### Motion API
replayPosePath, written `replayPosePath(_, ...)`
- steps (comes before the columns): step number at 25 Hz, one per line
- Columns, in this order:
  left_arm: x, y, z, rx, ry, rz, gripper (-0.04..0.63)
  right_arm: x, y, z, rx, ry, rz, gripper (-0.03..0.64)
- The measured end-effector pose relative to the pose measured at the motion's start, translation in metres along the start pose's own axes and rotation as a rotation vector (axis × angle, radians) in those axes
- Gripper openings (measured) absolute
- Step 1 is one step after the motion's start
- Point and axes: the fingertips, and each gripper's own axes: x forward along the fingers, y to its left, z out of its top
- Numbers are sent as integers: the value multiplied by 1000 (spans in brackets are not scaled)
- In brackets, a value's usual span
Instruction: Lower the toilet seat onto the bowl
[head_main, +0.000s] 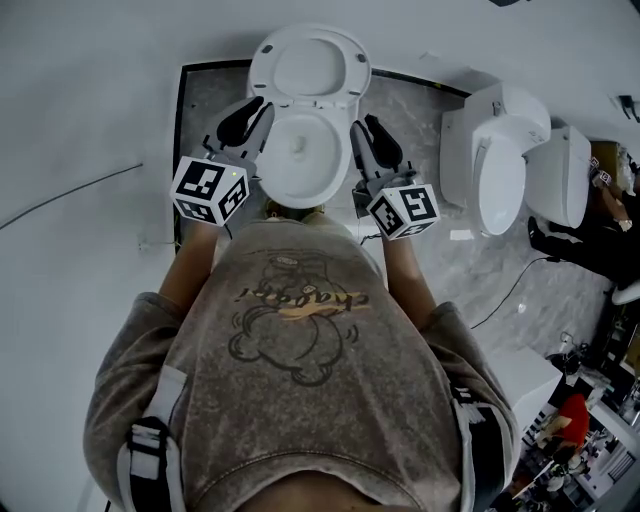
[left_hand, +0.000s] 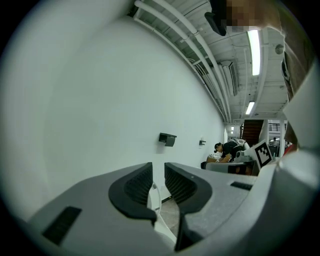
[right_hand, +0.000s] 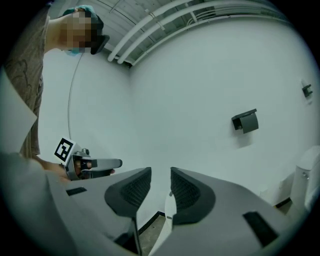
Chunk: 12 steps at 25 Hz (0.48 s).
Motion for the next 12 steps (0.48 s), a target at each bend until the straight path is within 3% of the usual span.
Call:
replayPosePath(2, 8, 4, 3, 3, -8, 3, 109, 9, -6, 1, 3, 0, 25, 173)
replayPosePath(5, 24, 10, 4, 12, -9, 5, 238, 24, -15, 0, 0, 4, 60, 272)
replayPosePath(7, 37, 17, 2, 21, 5, 3, 268, 37, -21, -3, -6, 20, 85, 279)
replayPosePath(12, 76, 41, -7, 65, 53, 0, 270, 76, -48, -13, -51, 71, 117, 279)
